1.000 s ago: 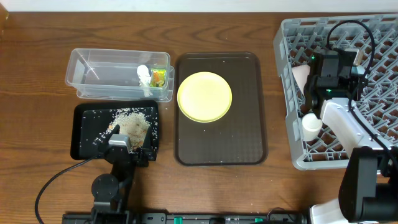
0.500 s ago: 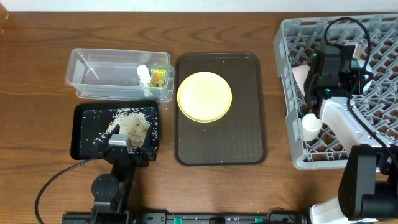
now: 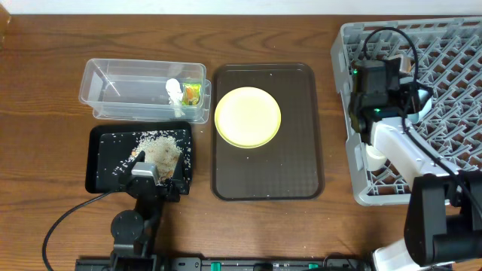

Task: Sort waste into correct bins and load items into the dishwasher rack
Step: 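Lift the blue bowl with the right gripper into the dish rack, then reach the right gripper to the yellow plate and grasp its edge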

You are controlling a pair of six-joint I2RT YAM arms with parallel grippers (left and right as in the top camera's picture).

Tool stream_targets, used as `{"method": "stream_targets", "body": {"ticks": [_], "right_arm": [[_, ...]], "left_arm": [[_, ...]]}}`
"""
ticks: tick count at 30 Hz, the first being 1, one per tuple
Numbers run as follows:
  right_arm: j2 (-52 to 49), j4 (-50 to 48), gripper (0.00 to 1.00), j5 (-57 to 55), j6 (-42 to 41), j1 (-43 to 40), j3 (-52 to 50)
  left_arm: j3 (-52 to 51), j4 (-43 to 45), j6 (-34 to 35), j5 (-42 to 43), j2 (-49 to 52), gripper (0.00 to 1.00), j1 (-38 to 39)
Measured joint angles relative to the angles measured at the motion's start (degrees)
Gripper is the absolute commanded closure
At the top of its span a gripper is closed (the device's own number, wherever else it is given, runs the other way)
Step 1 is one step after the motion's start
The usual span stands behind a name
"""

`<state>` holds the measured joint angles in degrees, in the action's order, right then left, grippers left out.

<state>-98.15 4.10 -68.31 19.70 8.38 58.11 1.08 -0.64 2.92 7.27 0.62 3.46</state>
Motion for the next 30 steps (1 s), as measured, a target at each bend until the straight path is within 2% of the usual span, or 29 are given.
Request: {"method": "stream_targets", "body": {"ticks": [2, 5, 9, 13, 15, 16, 18, 20, 25, 26, 29, 30], "right_arm": [[-0.02, -0.04, 0.44, -0.61, -0.26, 1.01, 0.0], [0.11, 0.39, 0.41, -0.96, -0.26, 2.51, 0.0], [2.78, 2.8, 0.4, 0.0, -1.27, 3.76, 0.0], [10.23, 8.39, 0.39, 3.82, -4.39, 3.87, 0.0], [14.75, 13.42, 0.43, 7.54, -7.19, 4.02, 0.02], [17.05, 16.28, 0.45, 10.32, -8.7, 4.22, 0.04], [20.94, 21.16, 0.42, 16.52, -12.46, 4.66, 0.09], [23.54, 25.66, 0.44, 22.58, -16.92, 4.92, 0.11], [24.5, 30.38, 0.47, 39.1, -25.03, 6.29, 0.11], [24.5, 30.29, 0.44, 44.74, -26.16, 7.19, 0.11], [24.48, 27.74, 0.28, 59.87, -29.59, 10.38, 0.11], [24.44, 26.14, 0.27, 65.24, -30.29, 11.76, 0.09]], "left_arm": [[0.0, 0.0, 0.0, 0.0, 0.0, 0.07, 0.0], [0.0, 0.0, 0.0, 0.0, 0.0, 0.07, 0.0], [0.0, 0.0, 0.0, 0.0, 0.0, 0.07, 0.0], [0.0, 0.0, 0.0, 0.0, 0.0, 0.07, 0.0], [0.0, -0.02, 0.0, 0.02, 0.0, 0.07, 0.0], [0.0, -0.02, 0.0, 0.02, 0.0, 0.07, 0.0], [0.0, 0.0, 0.0, 0.0, 0.0, 0.07, 0.0], [0.0, 0.0, 0.0, 0.0, 0.0, 0.07, 0.0], [0.0, -0.02, 0.0, 0.0, 0.0, 0.07, 0.0], [0.0, 0.0, 0.0, 0.0, 0.0, 0.07, 0.0], [0.0, 0.0, 0.0, 0.0, 0.0, 0.07, 0.0], [0.0, -0.02, 0.0, -0.02, 0.0, 0.07, 0.0]]}}
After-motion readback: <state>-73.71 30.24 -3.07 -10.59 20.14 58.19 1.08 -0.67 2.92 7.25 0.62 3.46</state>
